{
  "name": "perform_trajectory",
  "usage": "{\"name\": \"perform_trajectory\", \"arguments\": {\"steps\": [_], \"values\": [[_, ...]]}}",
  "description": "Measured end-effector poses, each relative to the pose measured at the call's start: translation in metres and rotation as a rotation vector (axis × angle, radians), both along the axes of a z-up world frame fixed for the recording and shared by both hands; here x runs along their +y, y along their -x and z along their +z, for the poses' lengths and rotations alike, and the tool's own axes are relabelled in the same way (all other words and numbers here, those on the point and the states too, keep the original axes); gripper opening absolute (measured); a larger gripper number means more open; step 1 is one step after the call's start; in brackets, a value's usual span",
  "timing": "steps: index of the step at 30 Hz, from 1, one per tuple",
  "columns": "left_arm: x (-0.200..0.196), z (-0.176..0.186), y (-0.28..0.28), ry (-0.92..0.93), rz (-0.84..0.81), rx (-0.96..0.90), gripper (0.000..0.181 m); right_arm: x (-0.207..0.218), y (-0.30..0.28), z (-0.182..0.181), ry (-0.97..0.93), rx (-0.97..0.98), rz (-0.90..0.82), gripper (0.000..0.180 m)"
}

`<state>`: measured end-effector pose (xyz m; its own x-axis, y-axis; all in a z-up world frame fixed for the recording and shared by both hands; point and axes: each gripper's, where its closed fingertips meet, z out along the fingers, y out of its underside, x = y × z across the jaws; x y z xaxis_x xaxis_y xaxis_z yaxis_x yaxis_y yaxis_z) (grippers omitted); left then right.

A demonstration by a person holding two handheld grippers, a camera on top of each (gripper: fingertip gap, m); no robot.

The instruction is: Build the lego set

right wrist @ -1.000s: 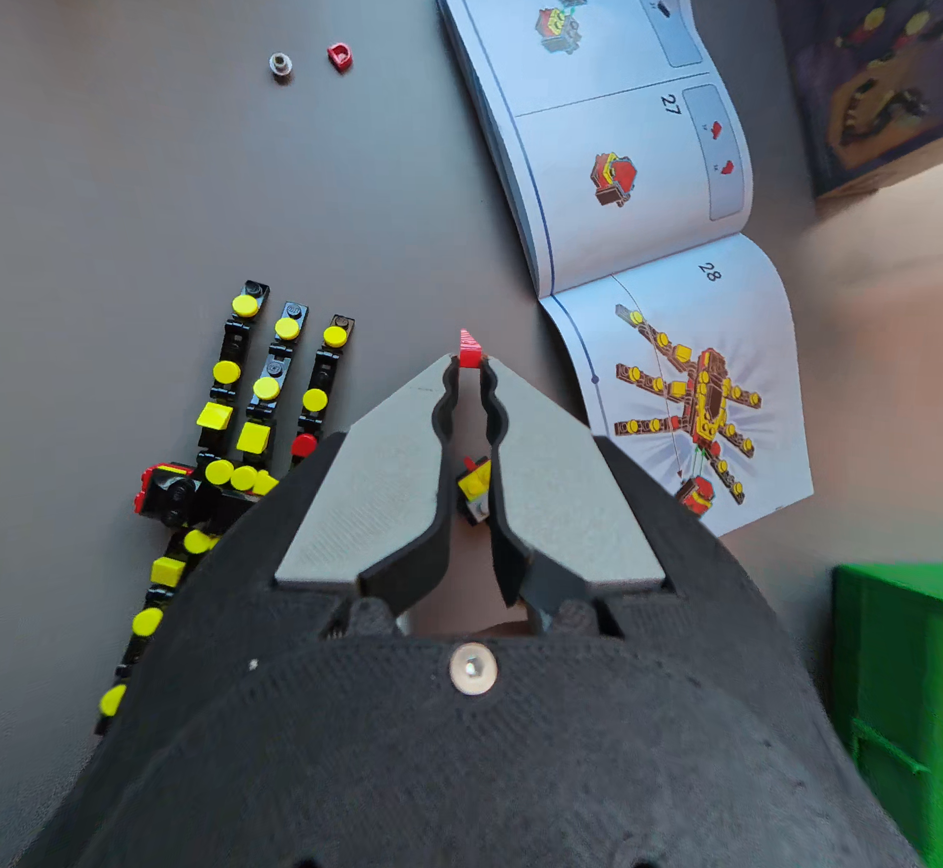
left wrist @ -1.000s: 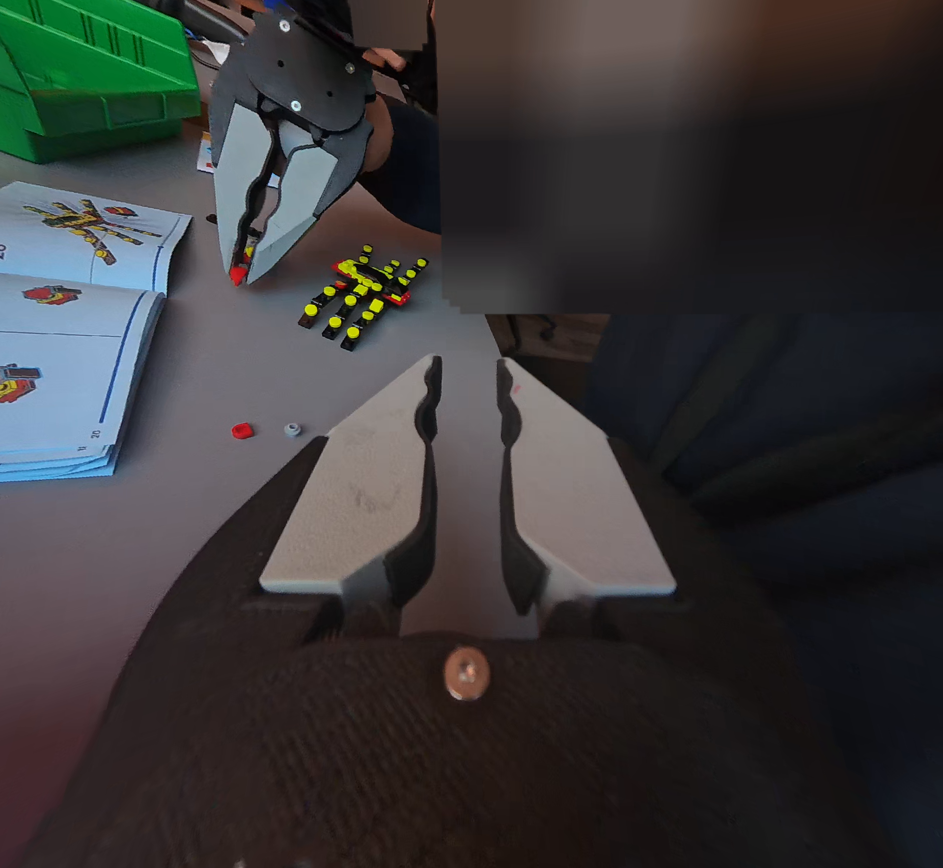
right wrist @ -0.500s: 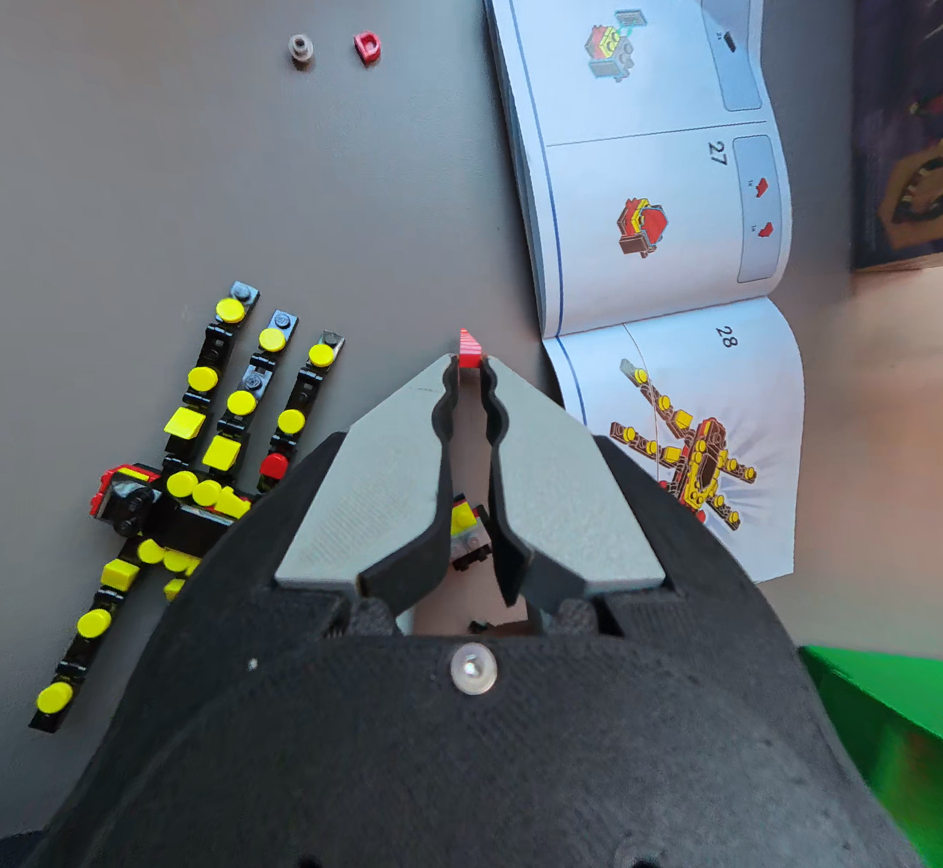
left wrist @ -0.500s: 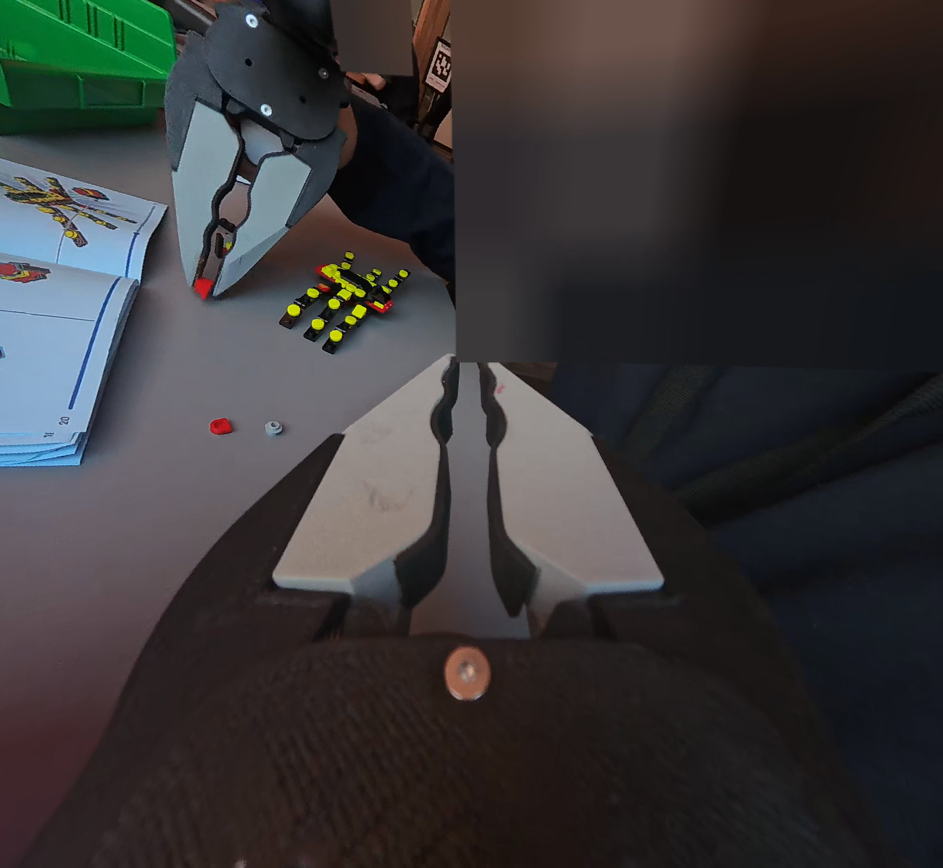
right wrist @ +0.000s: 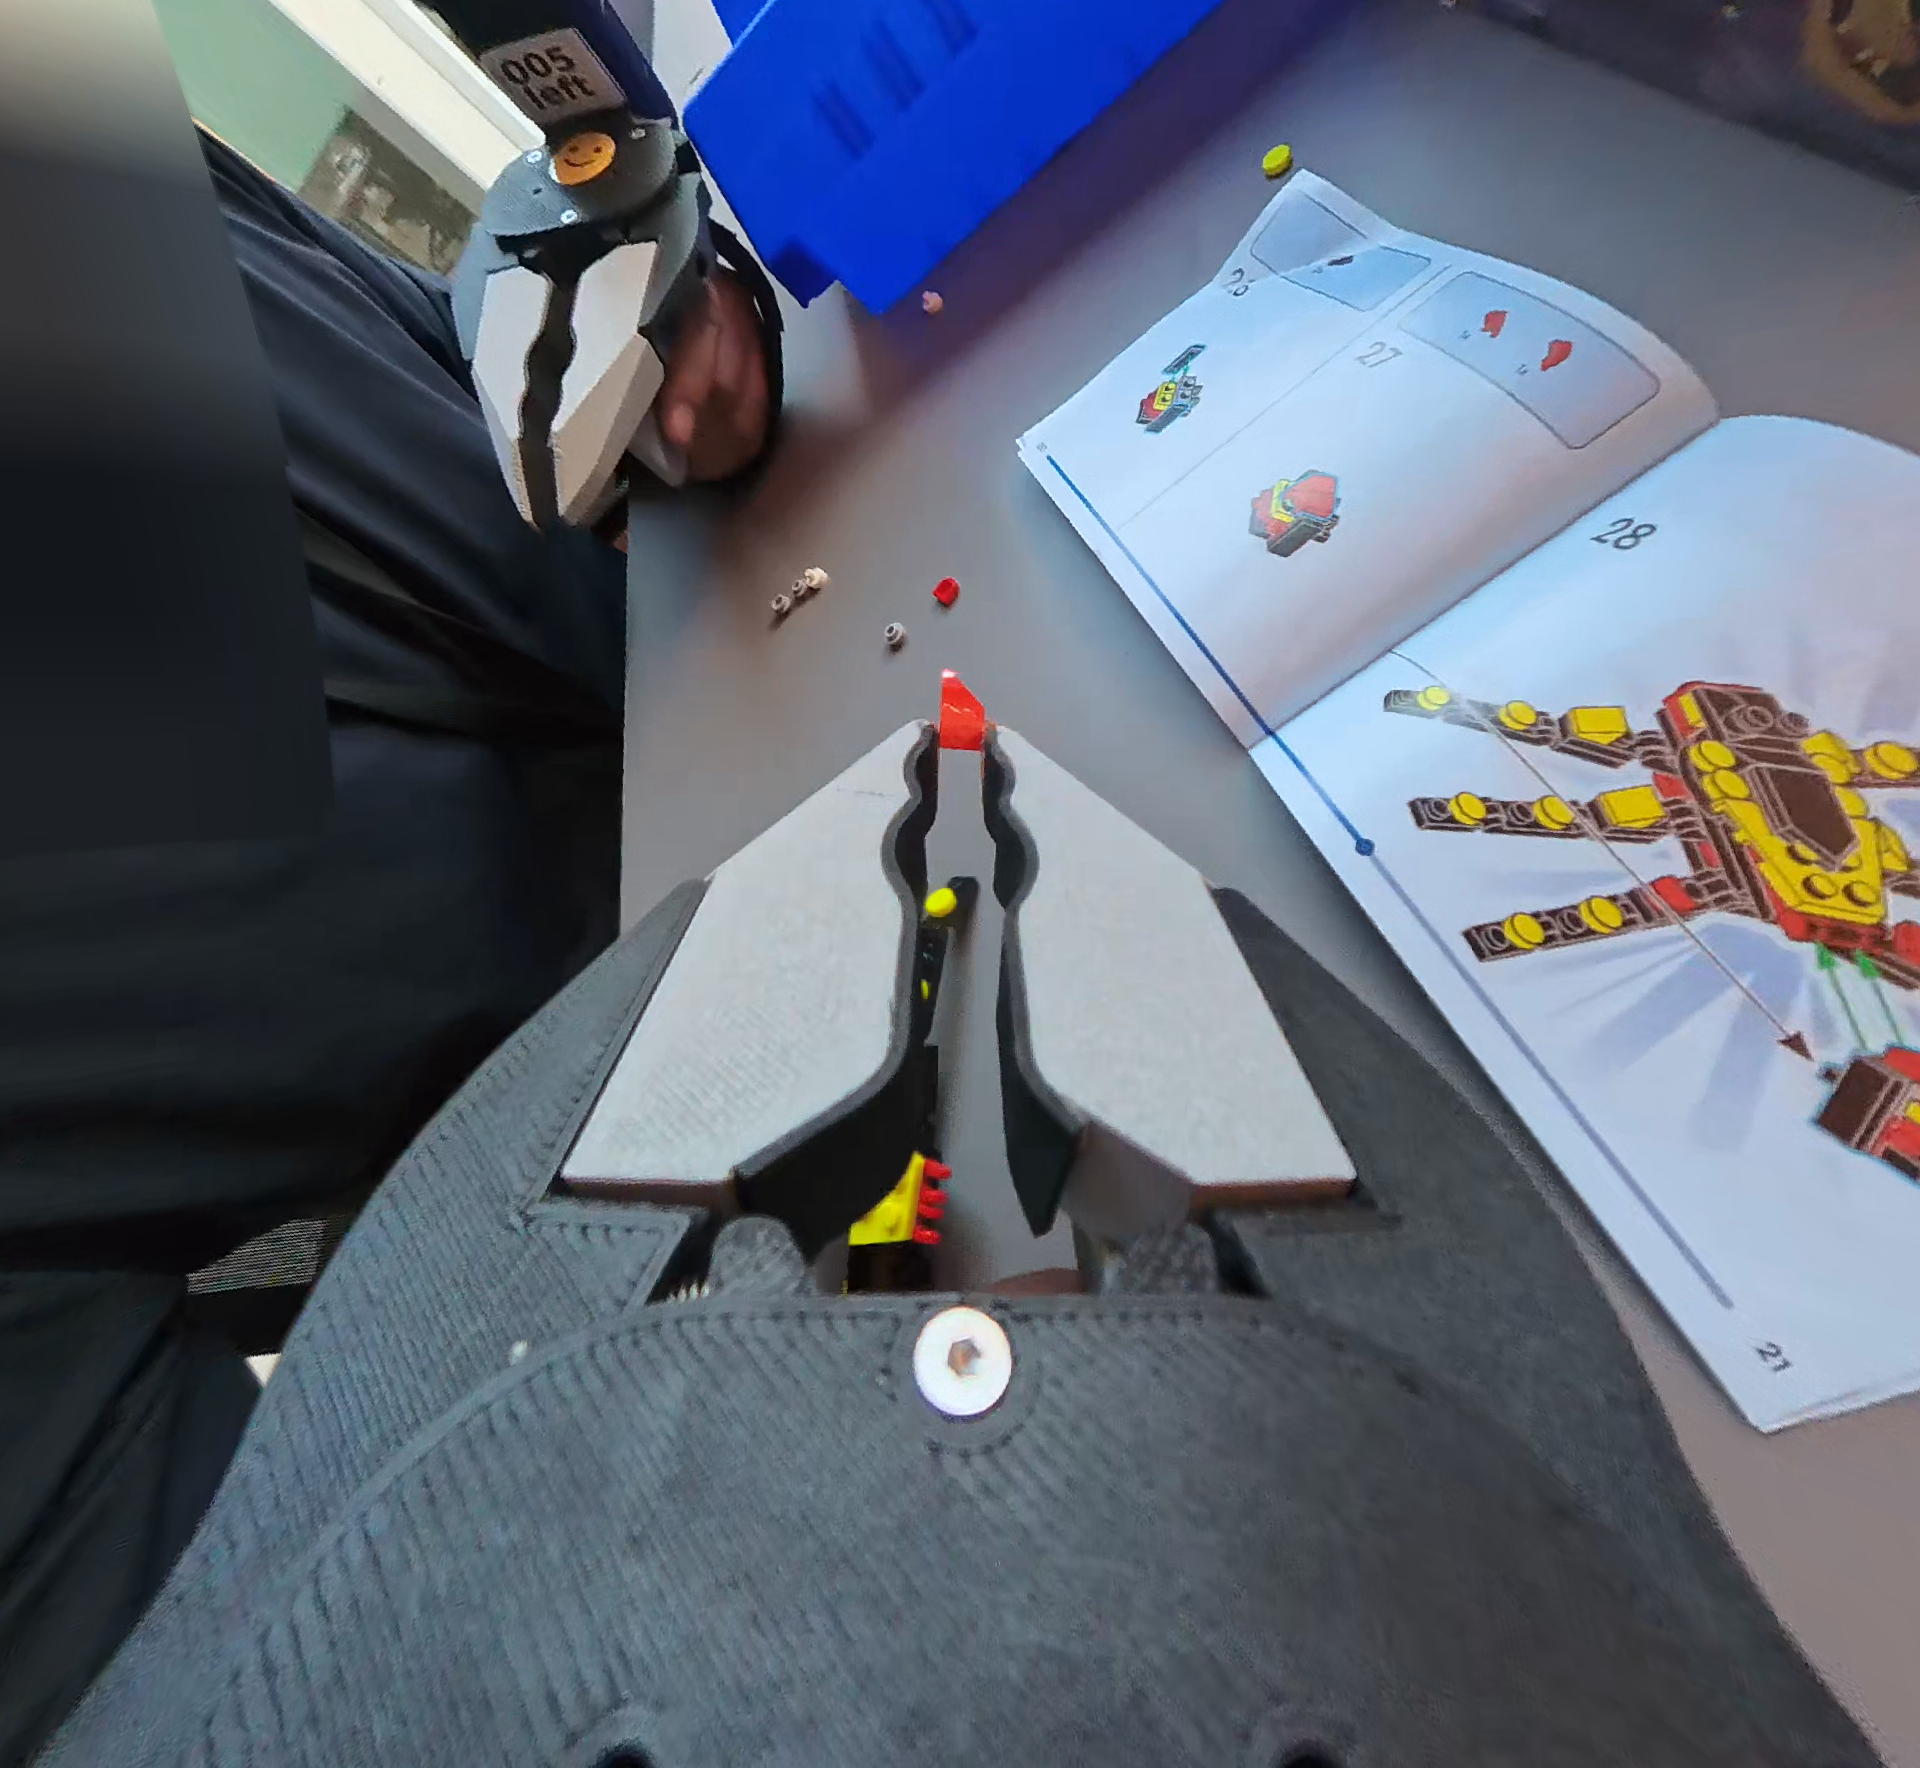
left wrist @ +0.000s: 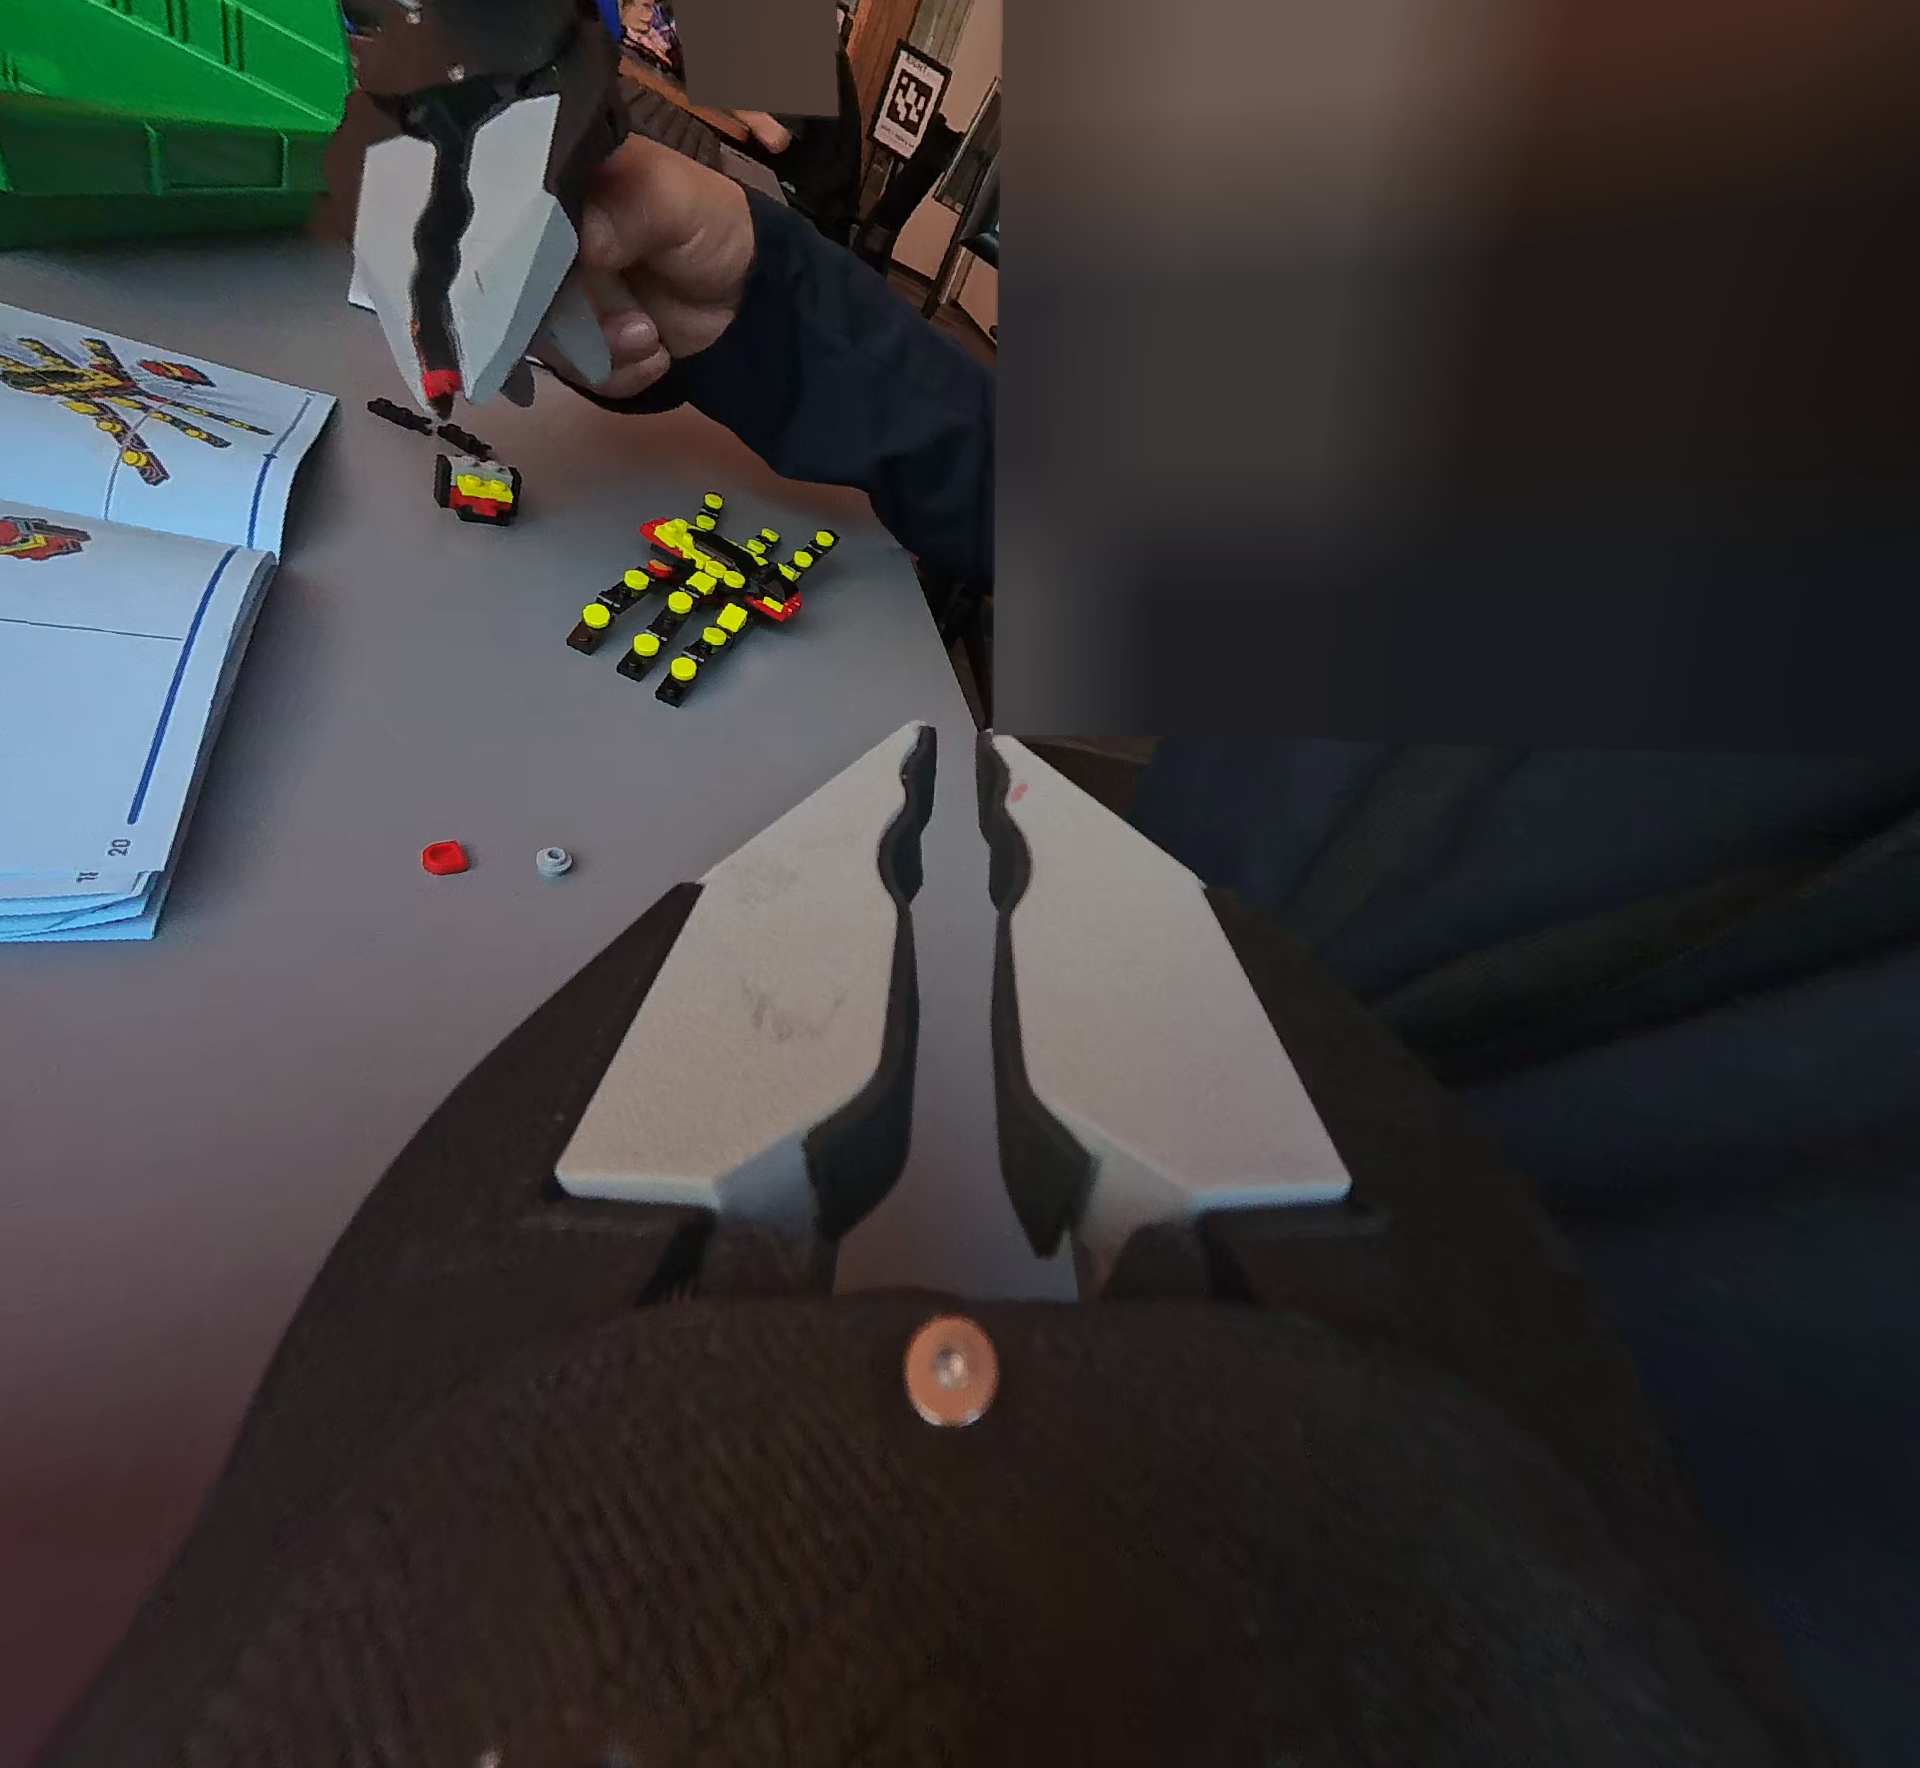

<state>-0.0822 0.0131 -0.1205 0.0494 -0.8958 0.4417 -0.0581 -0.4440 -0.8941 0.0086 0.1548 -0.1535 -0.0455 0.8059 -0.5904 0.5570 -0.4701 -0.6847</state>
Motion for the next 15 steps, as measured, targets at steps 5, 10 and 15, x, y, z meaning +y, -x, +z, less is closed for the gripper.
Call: {"name": "perform_trajectory", "arguments": {"steps": [5,10,15], "values": [[0.001,-0.001,0.000,0.007,0.002,0.004,0.004,0.001,-0.004,-0.020,-0.115,-0.125,-0.006,0.005],[0.000,-0.001,-0.001,0.004,0.000,0.008,0.004,0.000,-0.002,-0.017,-0.184,-0.155,-0.001,0.005],[0.000,-0.002,-0.001,-0.007,0.001,0.015,0.004,0.013,0.002,-0.004,-0.164,-0.079,-0.039,0.005]]}}
